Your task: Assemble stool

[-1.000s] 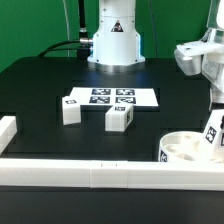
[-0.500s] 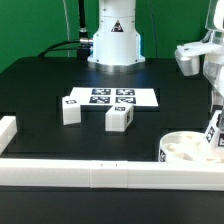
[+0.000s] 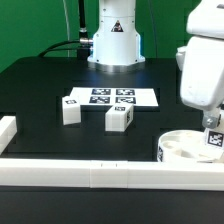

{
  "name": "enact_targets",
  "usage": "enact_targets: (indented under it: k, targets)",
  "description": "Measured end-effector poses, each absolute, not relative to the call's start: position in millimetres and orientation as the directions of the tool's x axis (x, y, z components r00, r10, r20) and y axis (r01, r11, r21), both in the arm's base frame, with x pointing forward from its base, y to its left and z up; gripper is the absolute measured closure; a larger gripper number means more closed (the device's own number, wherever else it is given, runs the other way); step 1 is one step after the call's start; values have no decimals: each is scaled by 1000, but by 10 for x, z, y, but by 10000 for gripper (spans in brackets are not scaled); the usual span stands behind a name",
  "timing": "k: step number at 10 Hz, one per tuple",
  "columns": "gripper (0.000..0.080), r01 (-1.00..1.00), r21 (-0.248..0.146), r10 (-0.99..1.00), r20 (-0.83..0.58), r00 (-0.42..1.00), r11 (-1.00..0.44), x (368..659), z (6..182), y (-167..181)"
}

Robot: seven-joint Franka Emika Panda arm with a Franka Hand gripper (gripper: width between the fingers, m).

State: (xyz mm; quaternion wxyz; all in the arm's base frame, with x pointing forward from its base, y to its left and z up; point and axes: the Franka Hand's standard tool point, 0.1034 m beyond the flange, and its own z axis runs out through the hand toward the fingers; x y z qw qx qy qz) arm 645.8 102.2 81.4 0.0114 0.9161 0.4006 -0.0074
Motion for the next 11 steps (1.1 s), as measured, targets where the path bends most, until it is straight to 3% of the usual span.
enact_targets:
  k: [7, 11]
  targets:
    - [456, 323, 22, 324, 4, 946, -946, 6469, 793, 993]
    - [456, 54, 27, 54, 11, 998, -998, 6475, 796, 945]
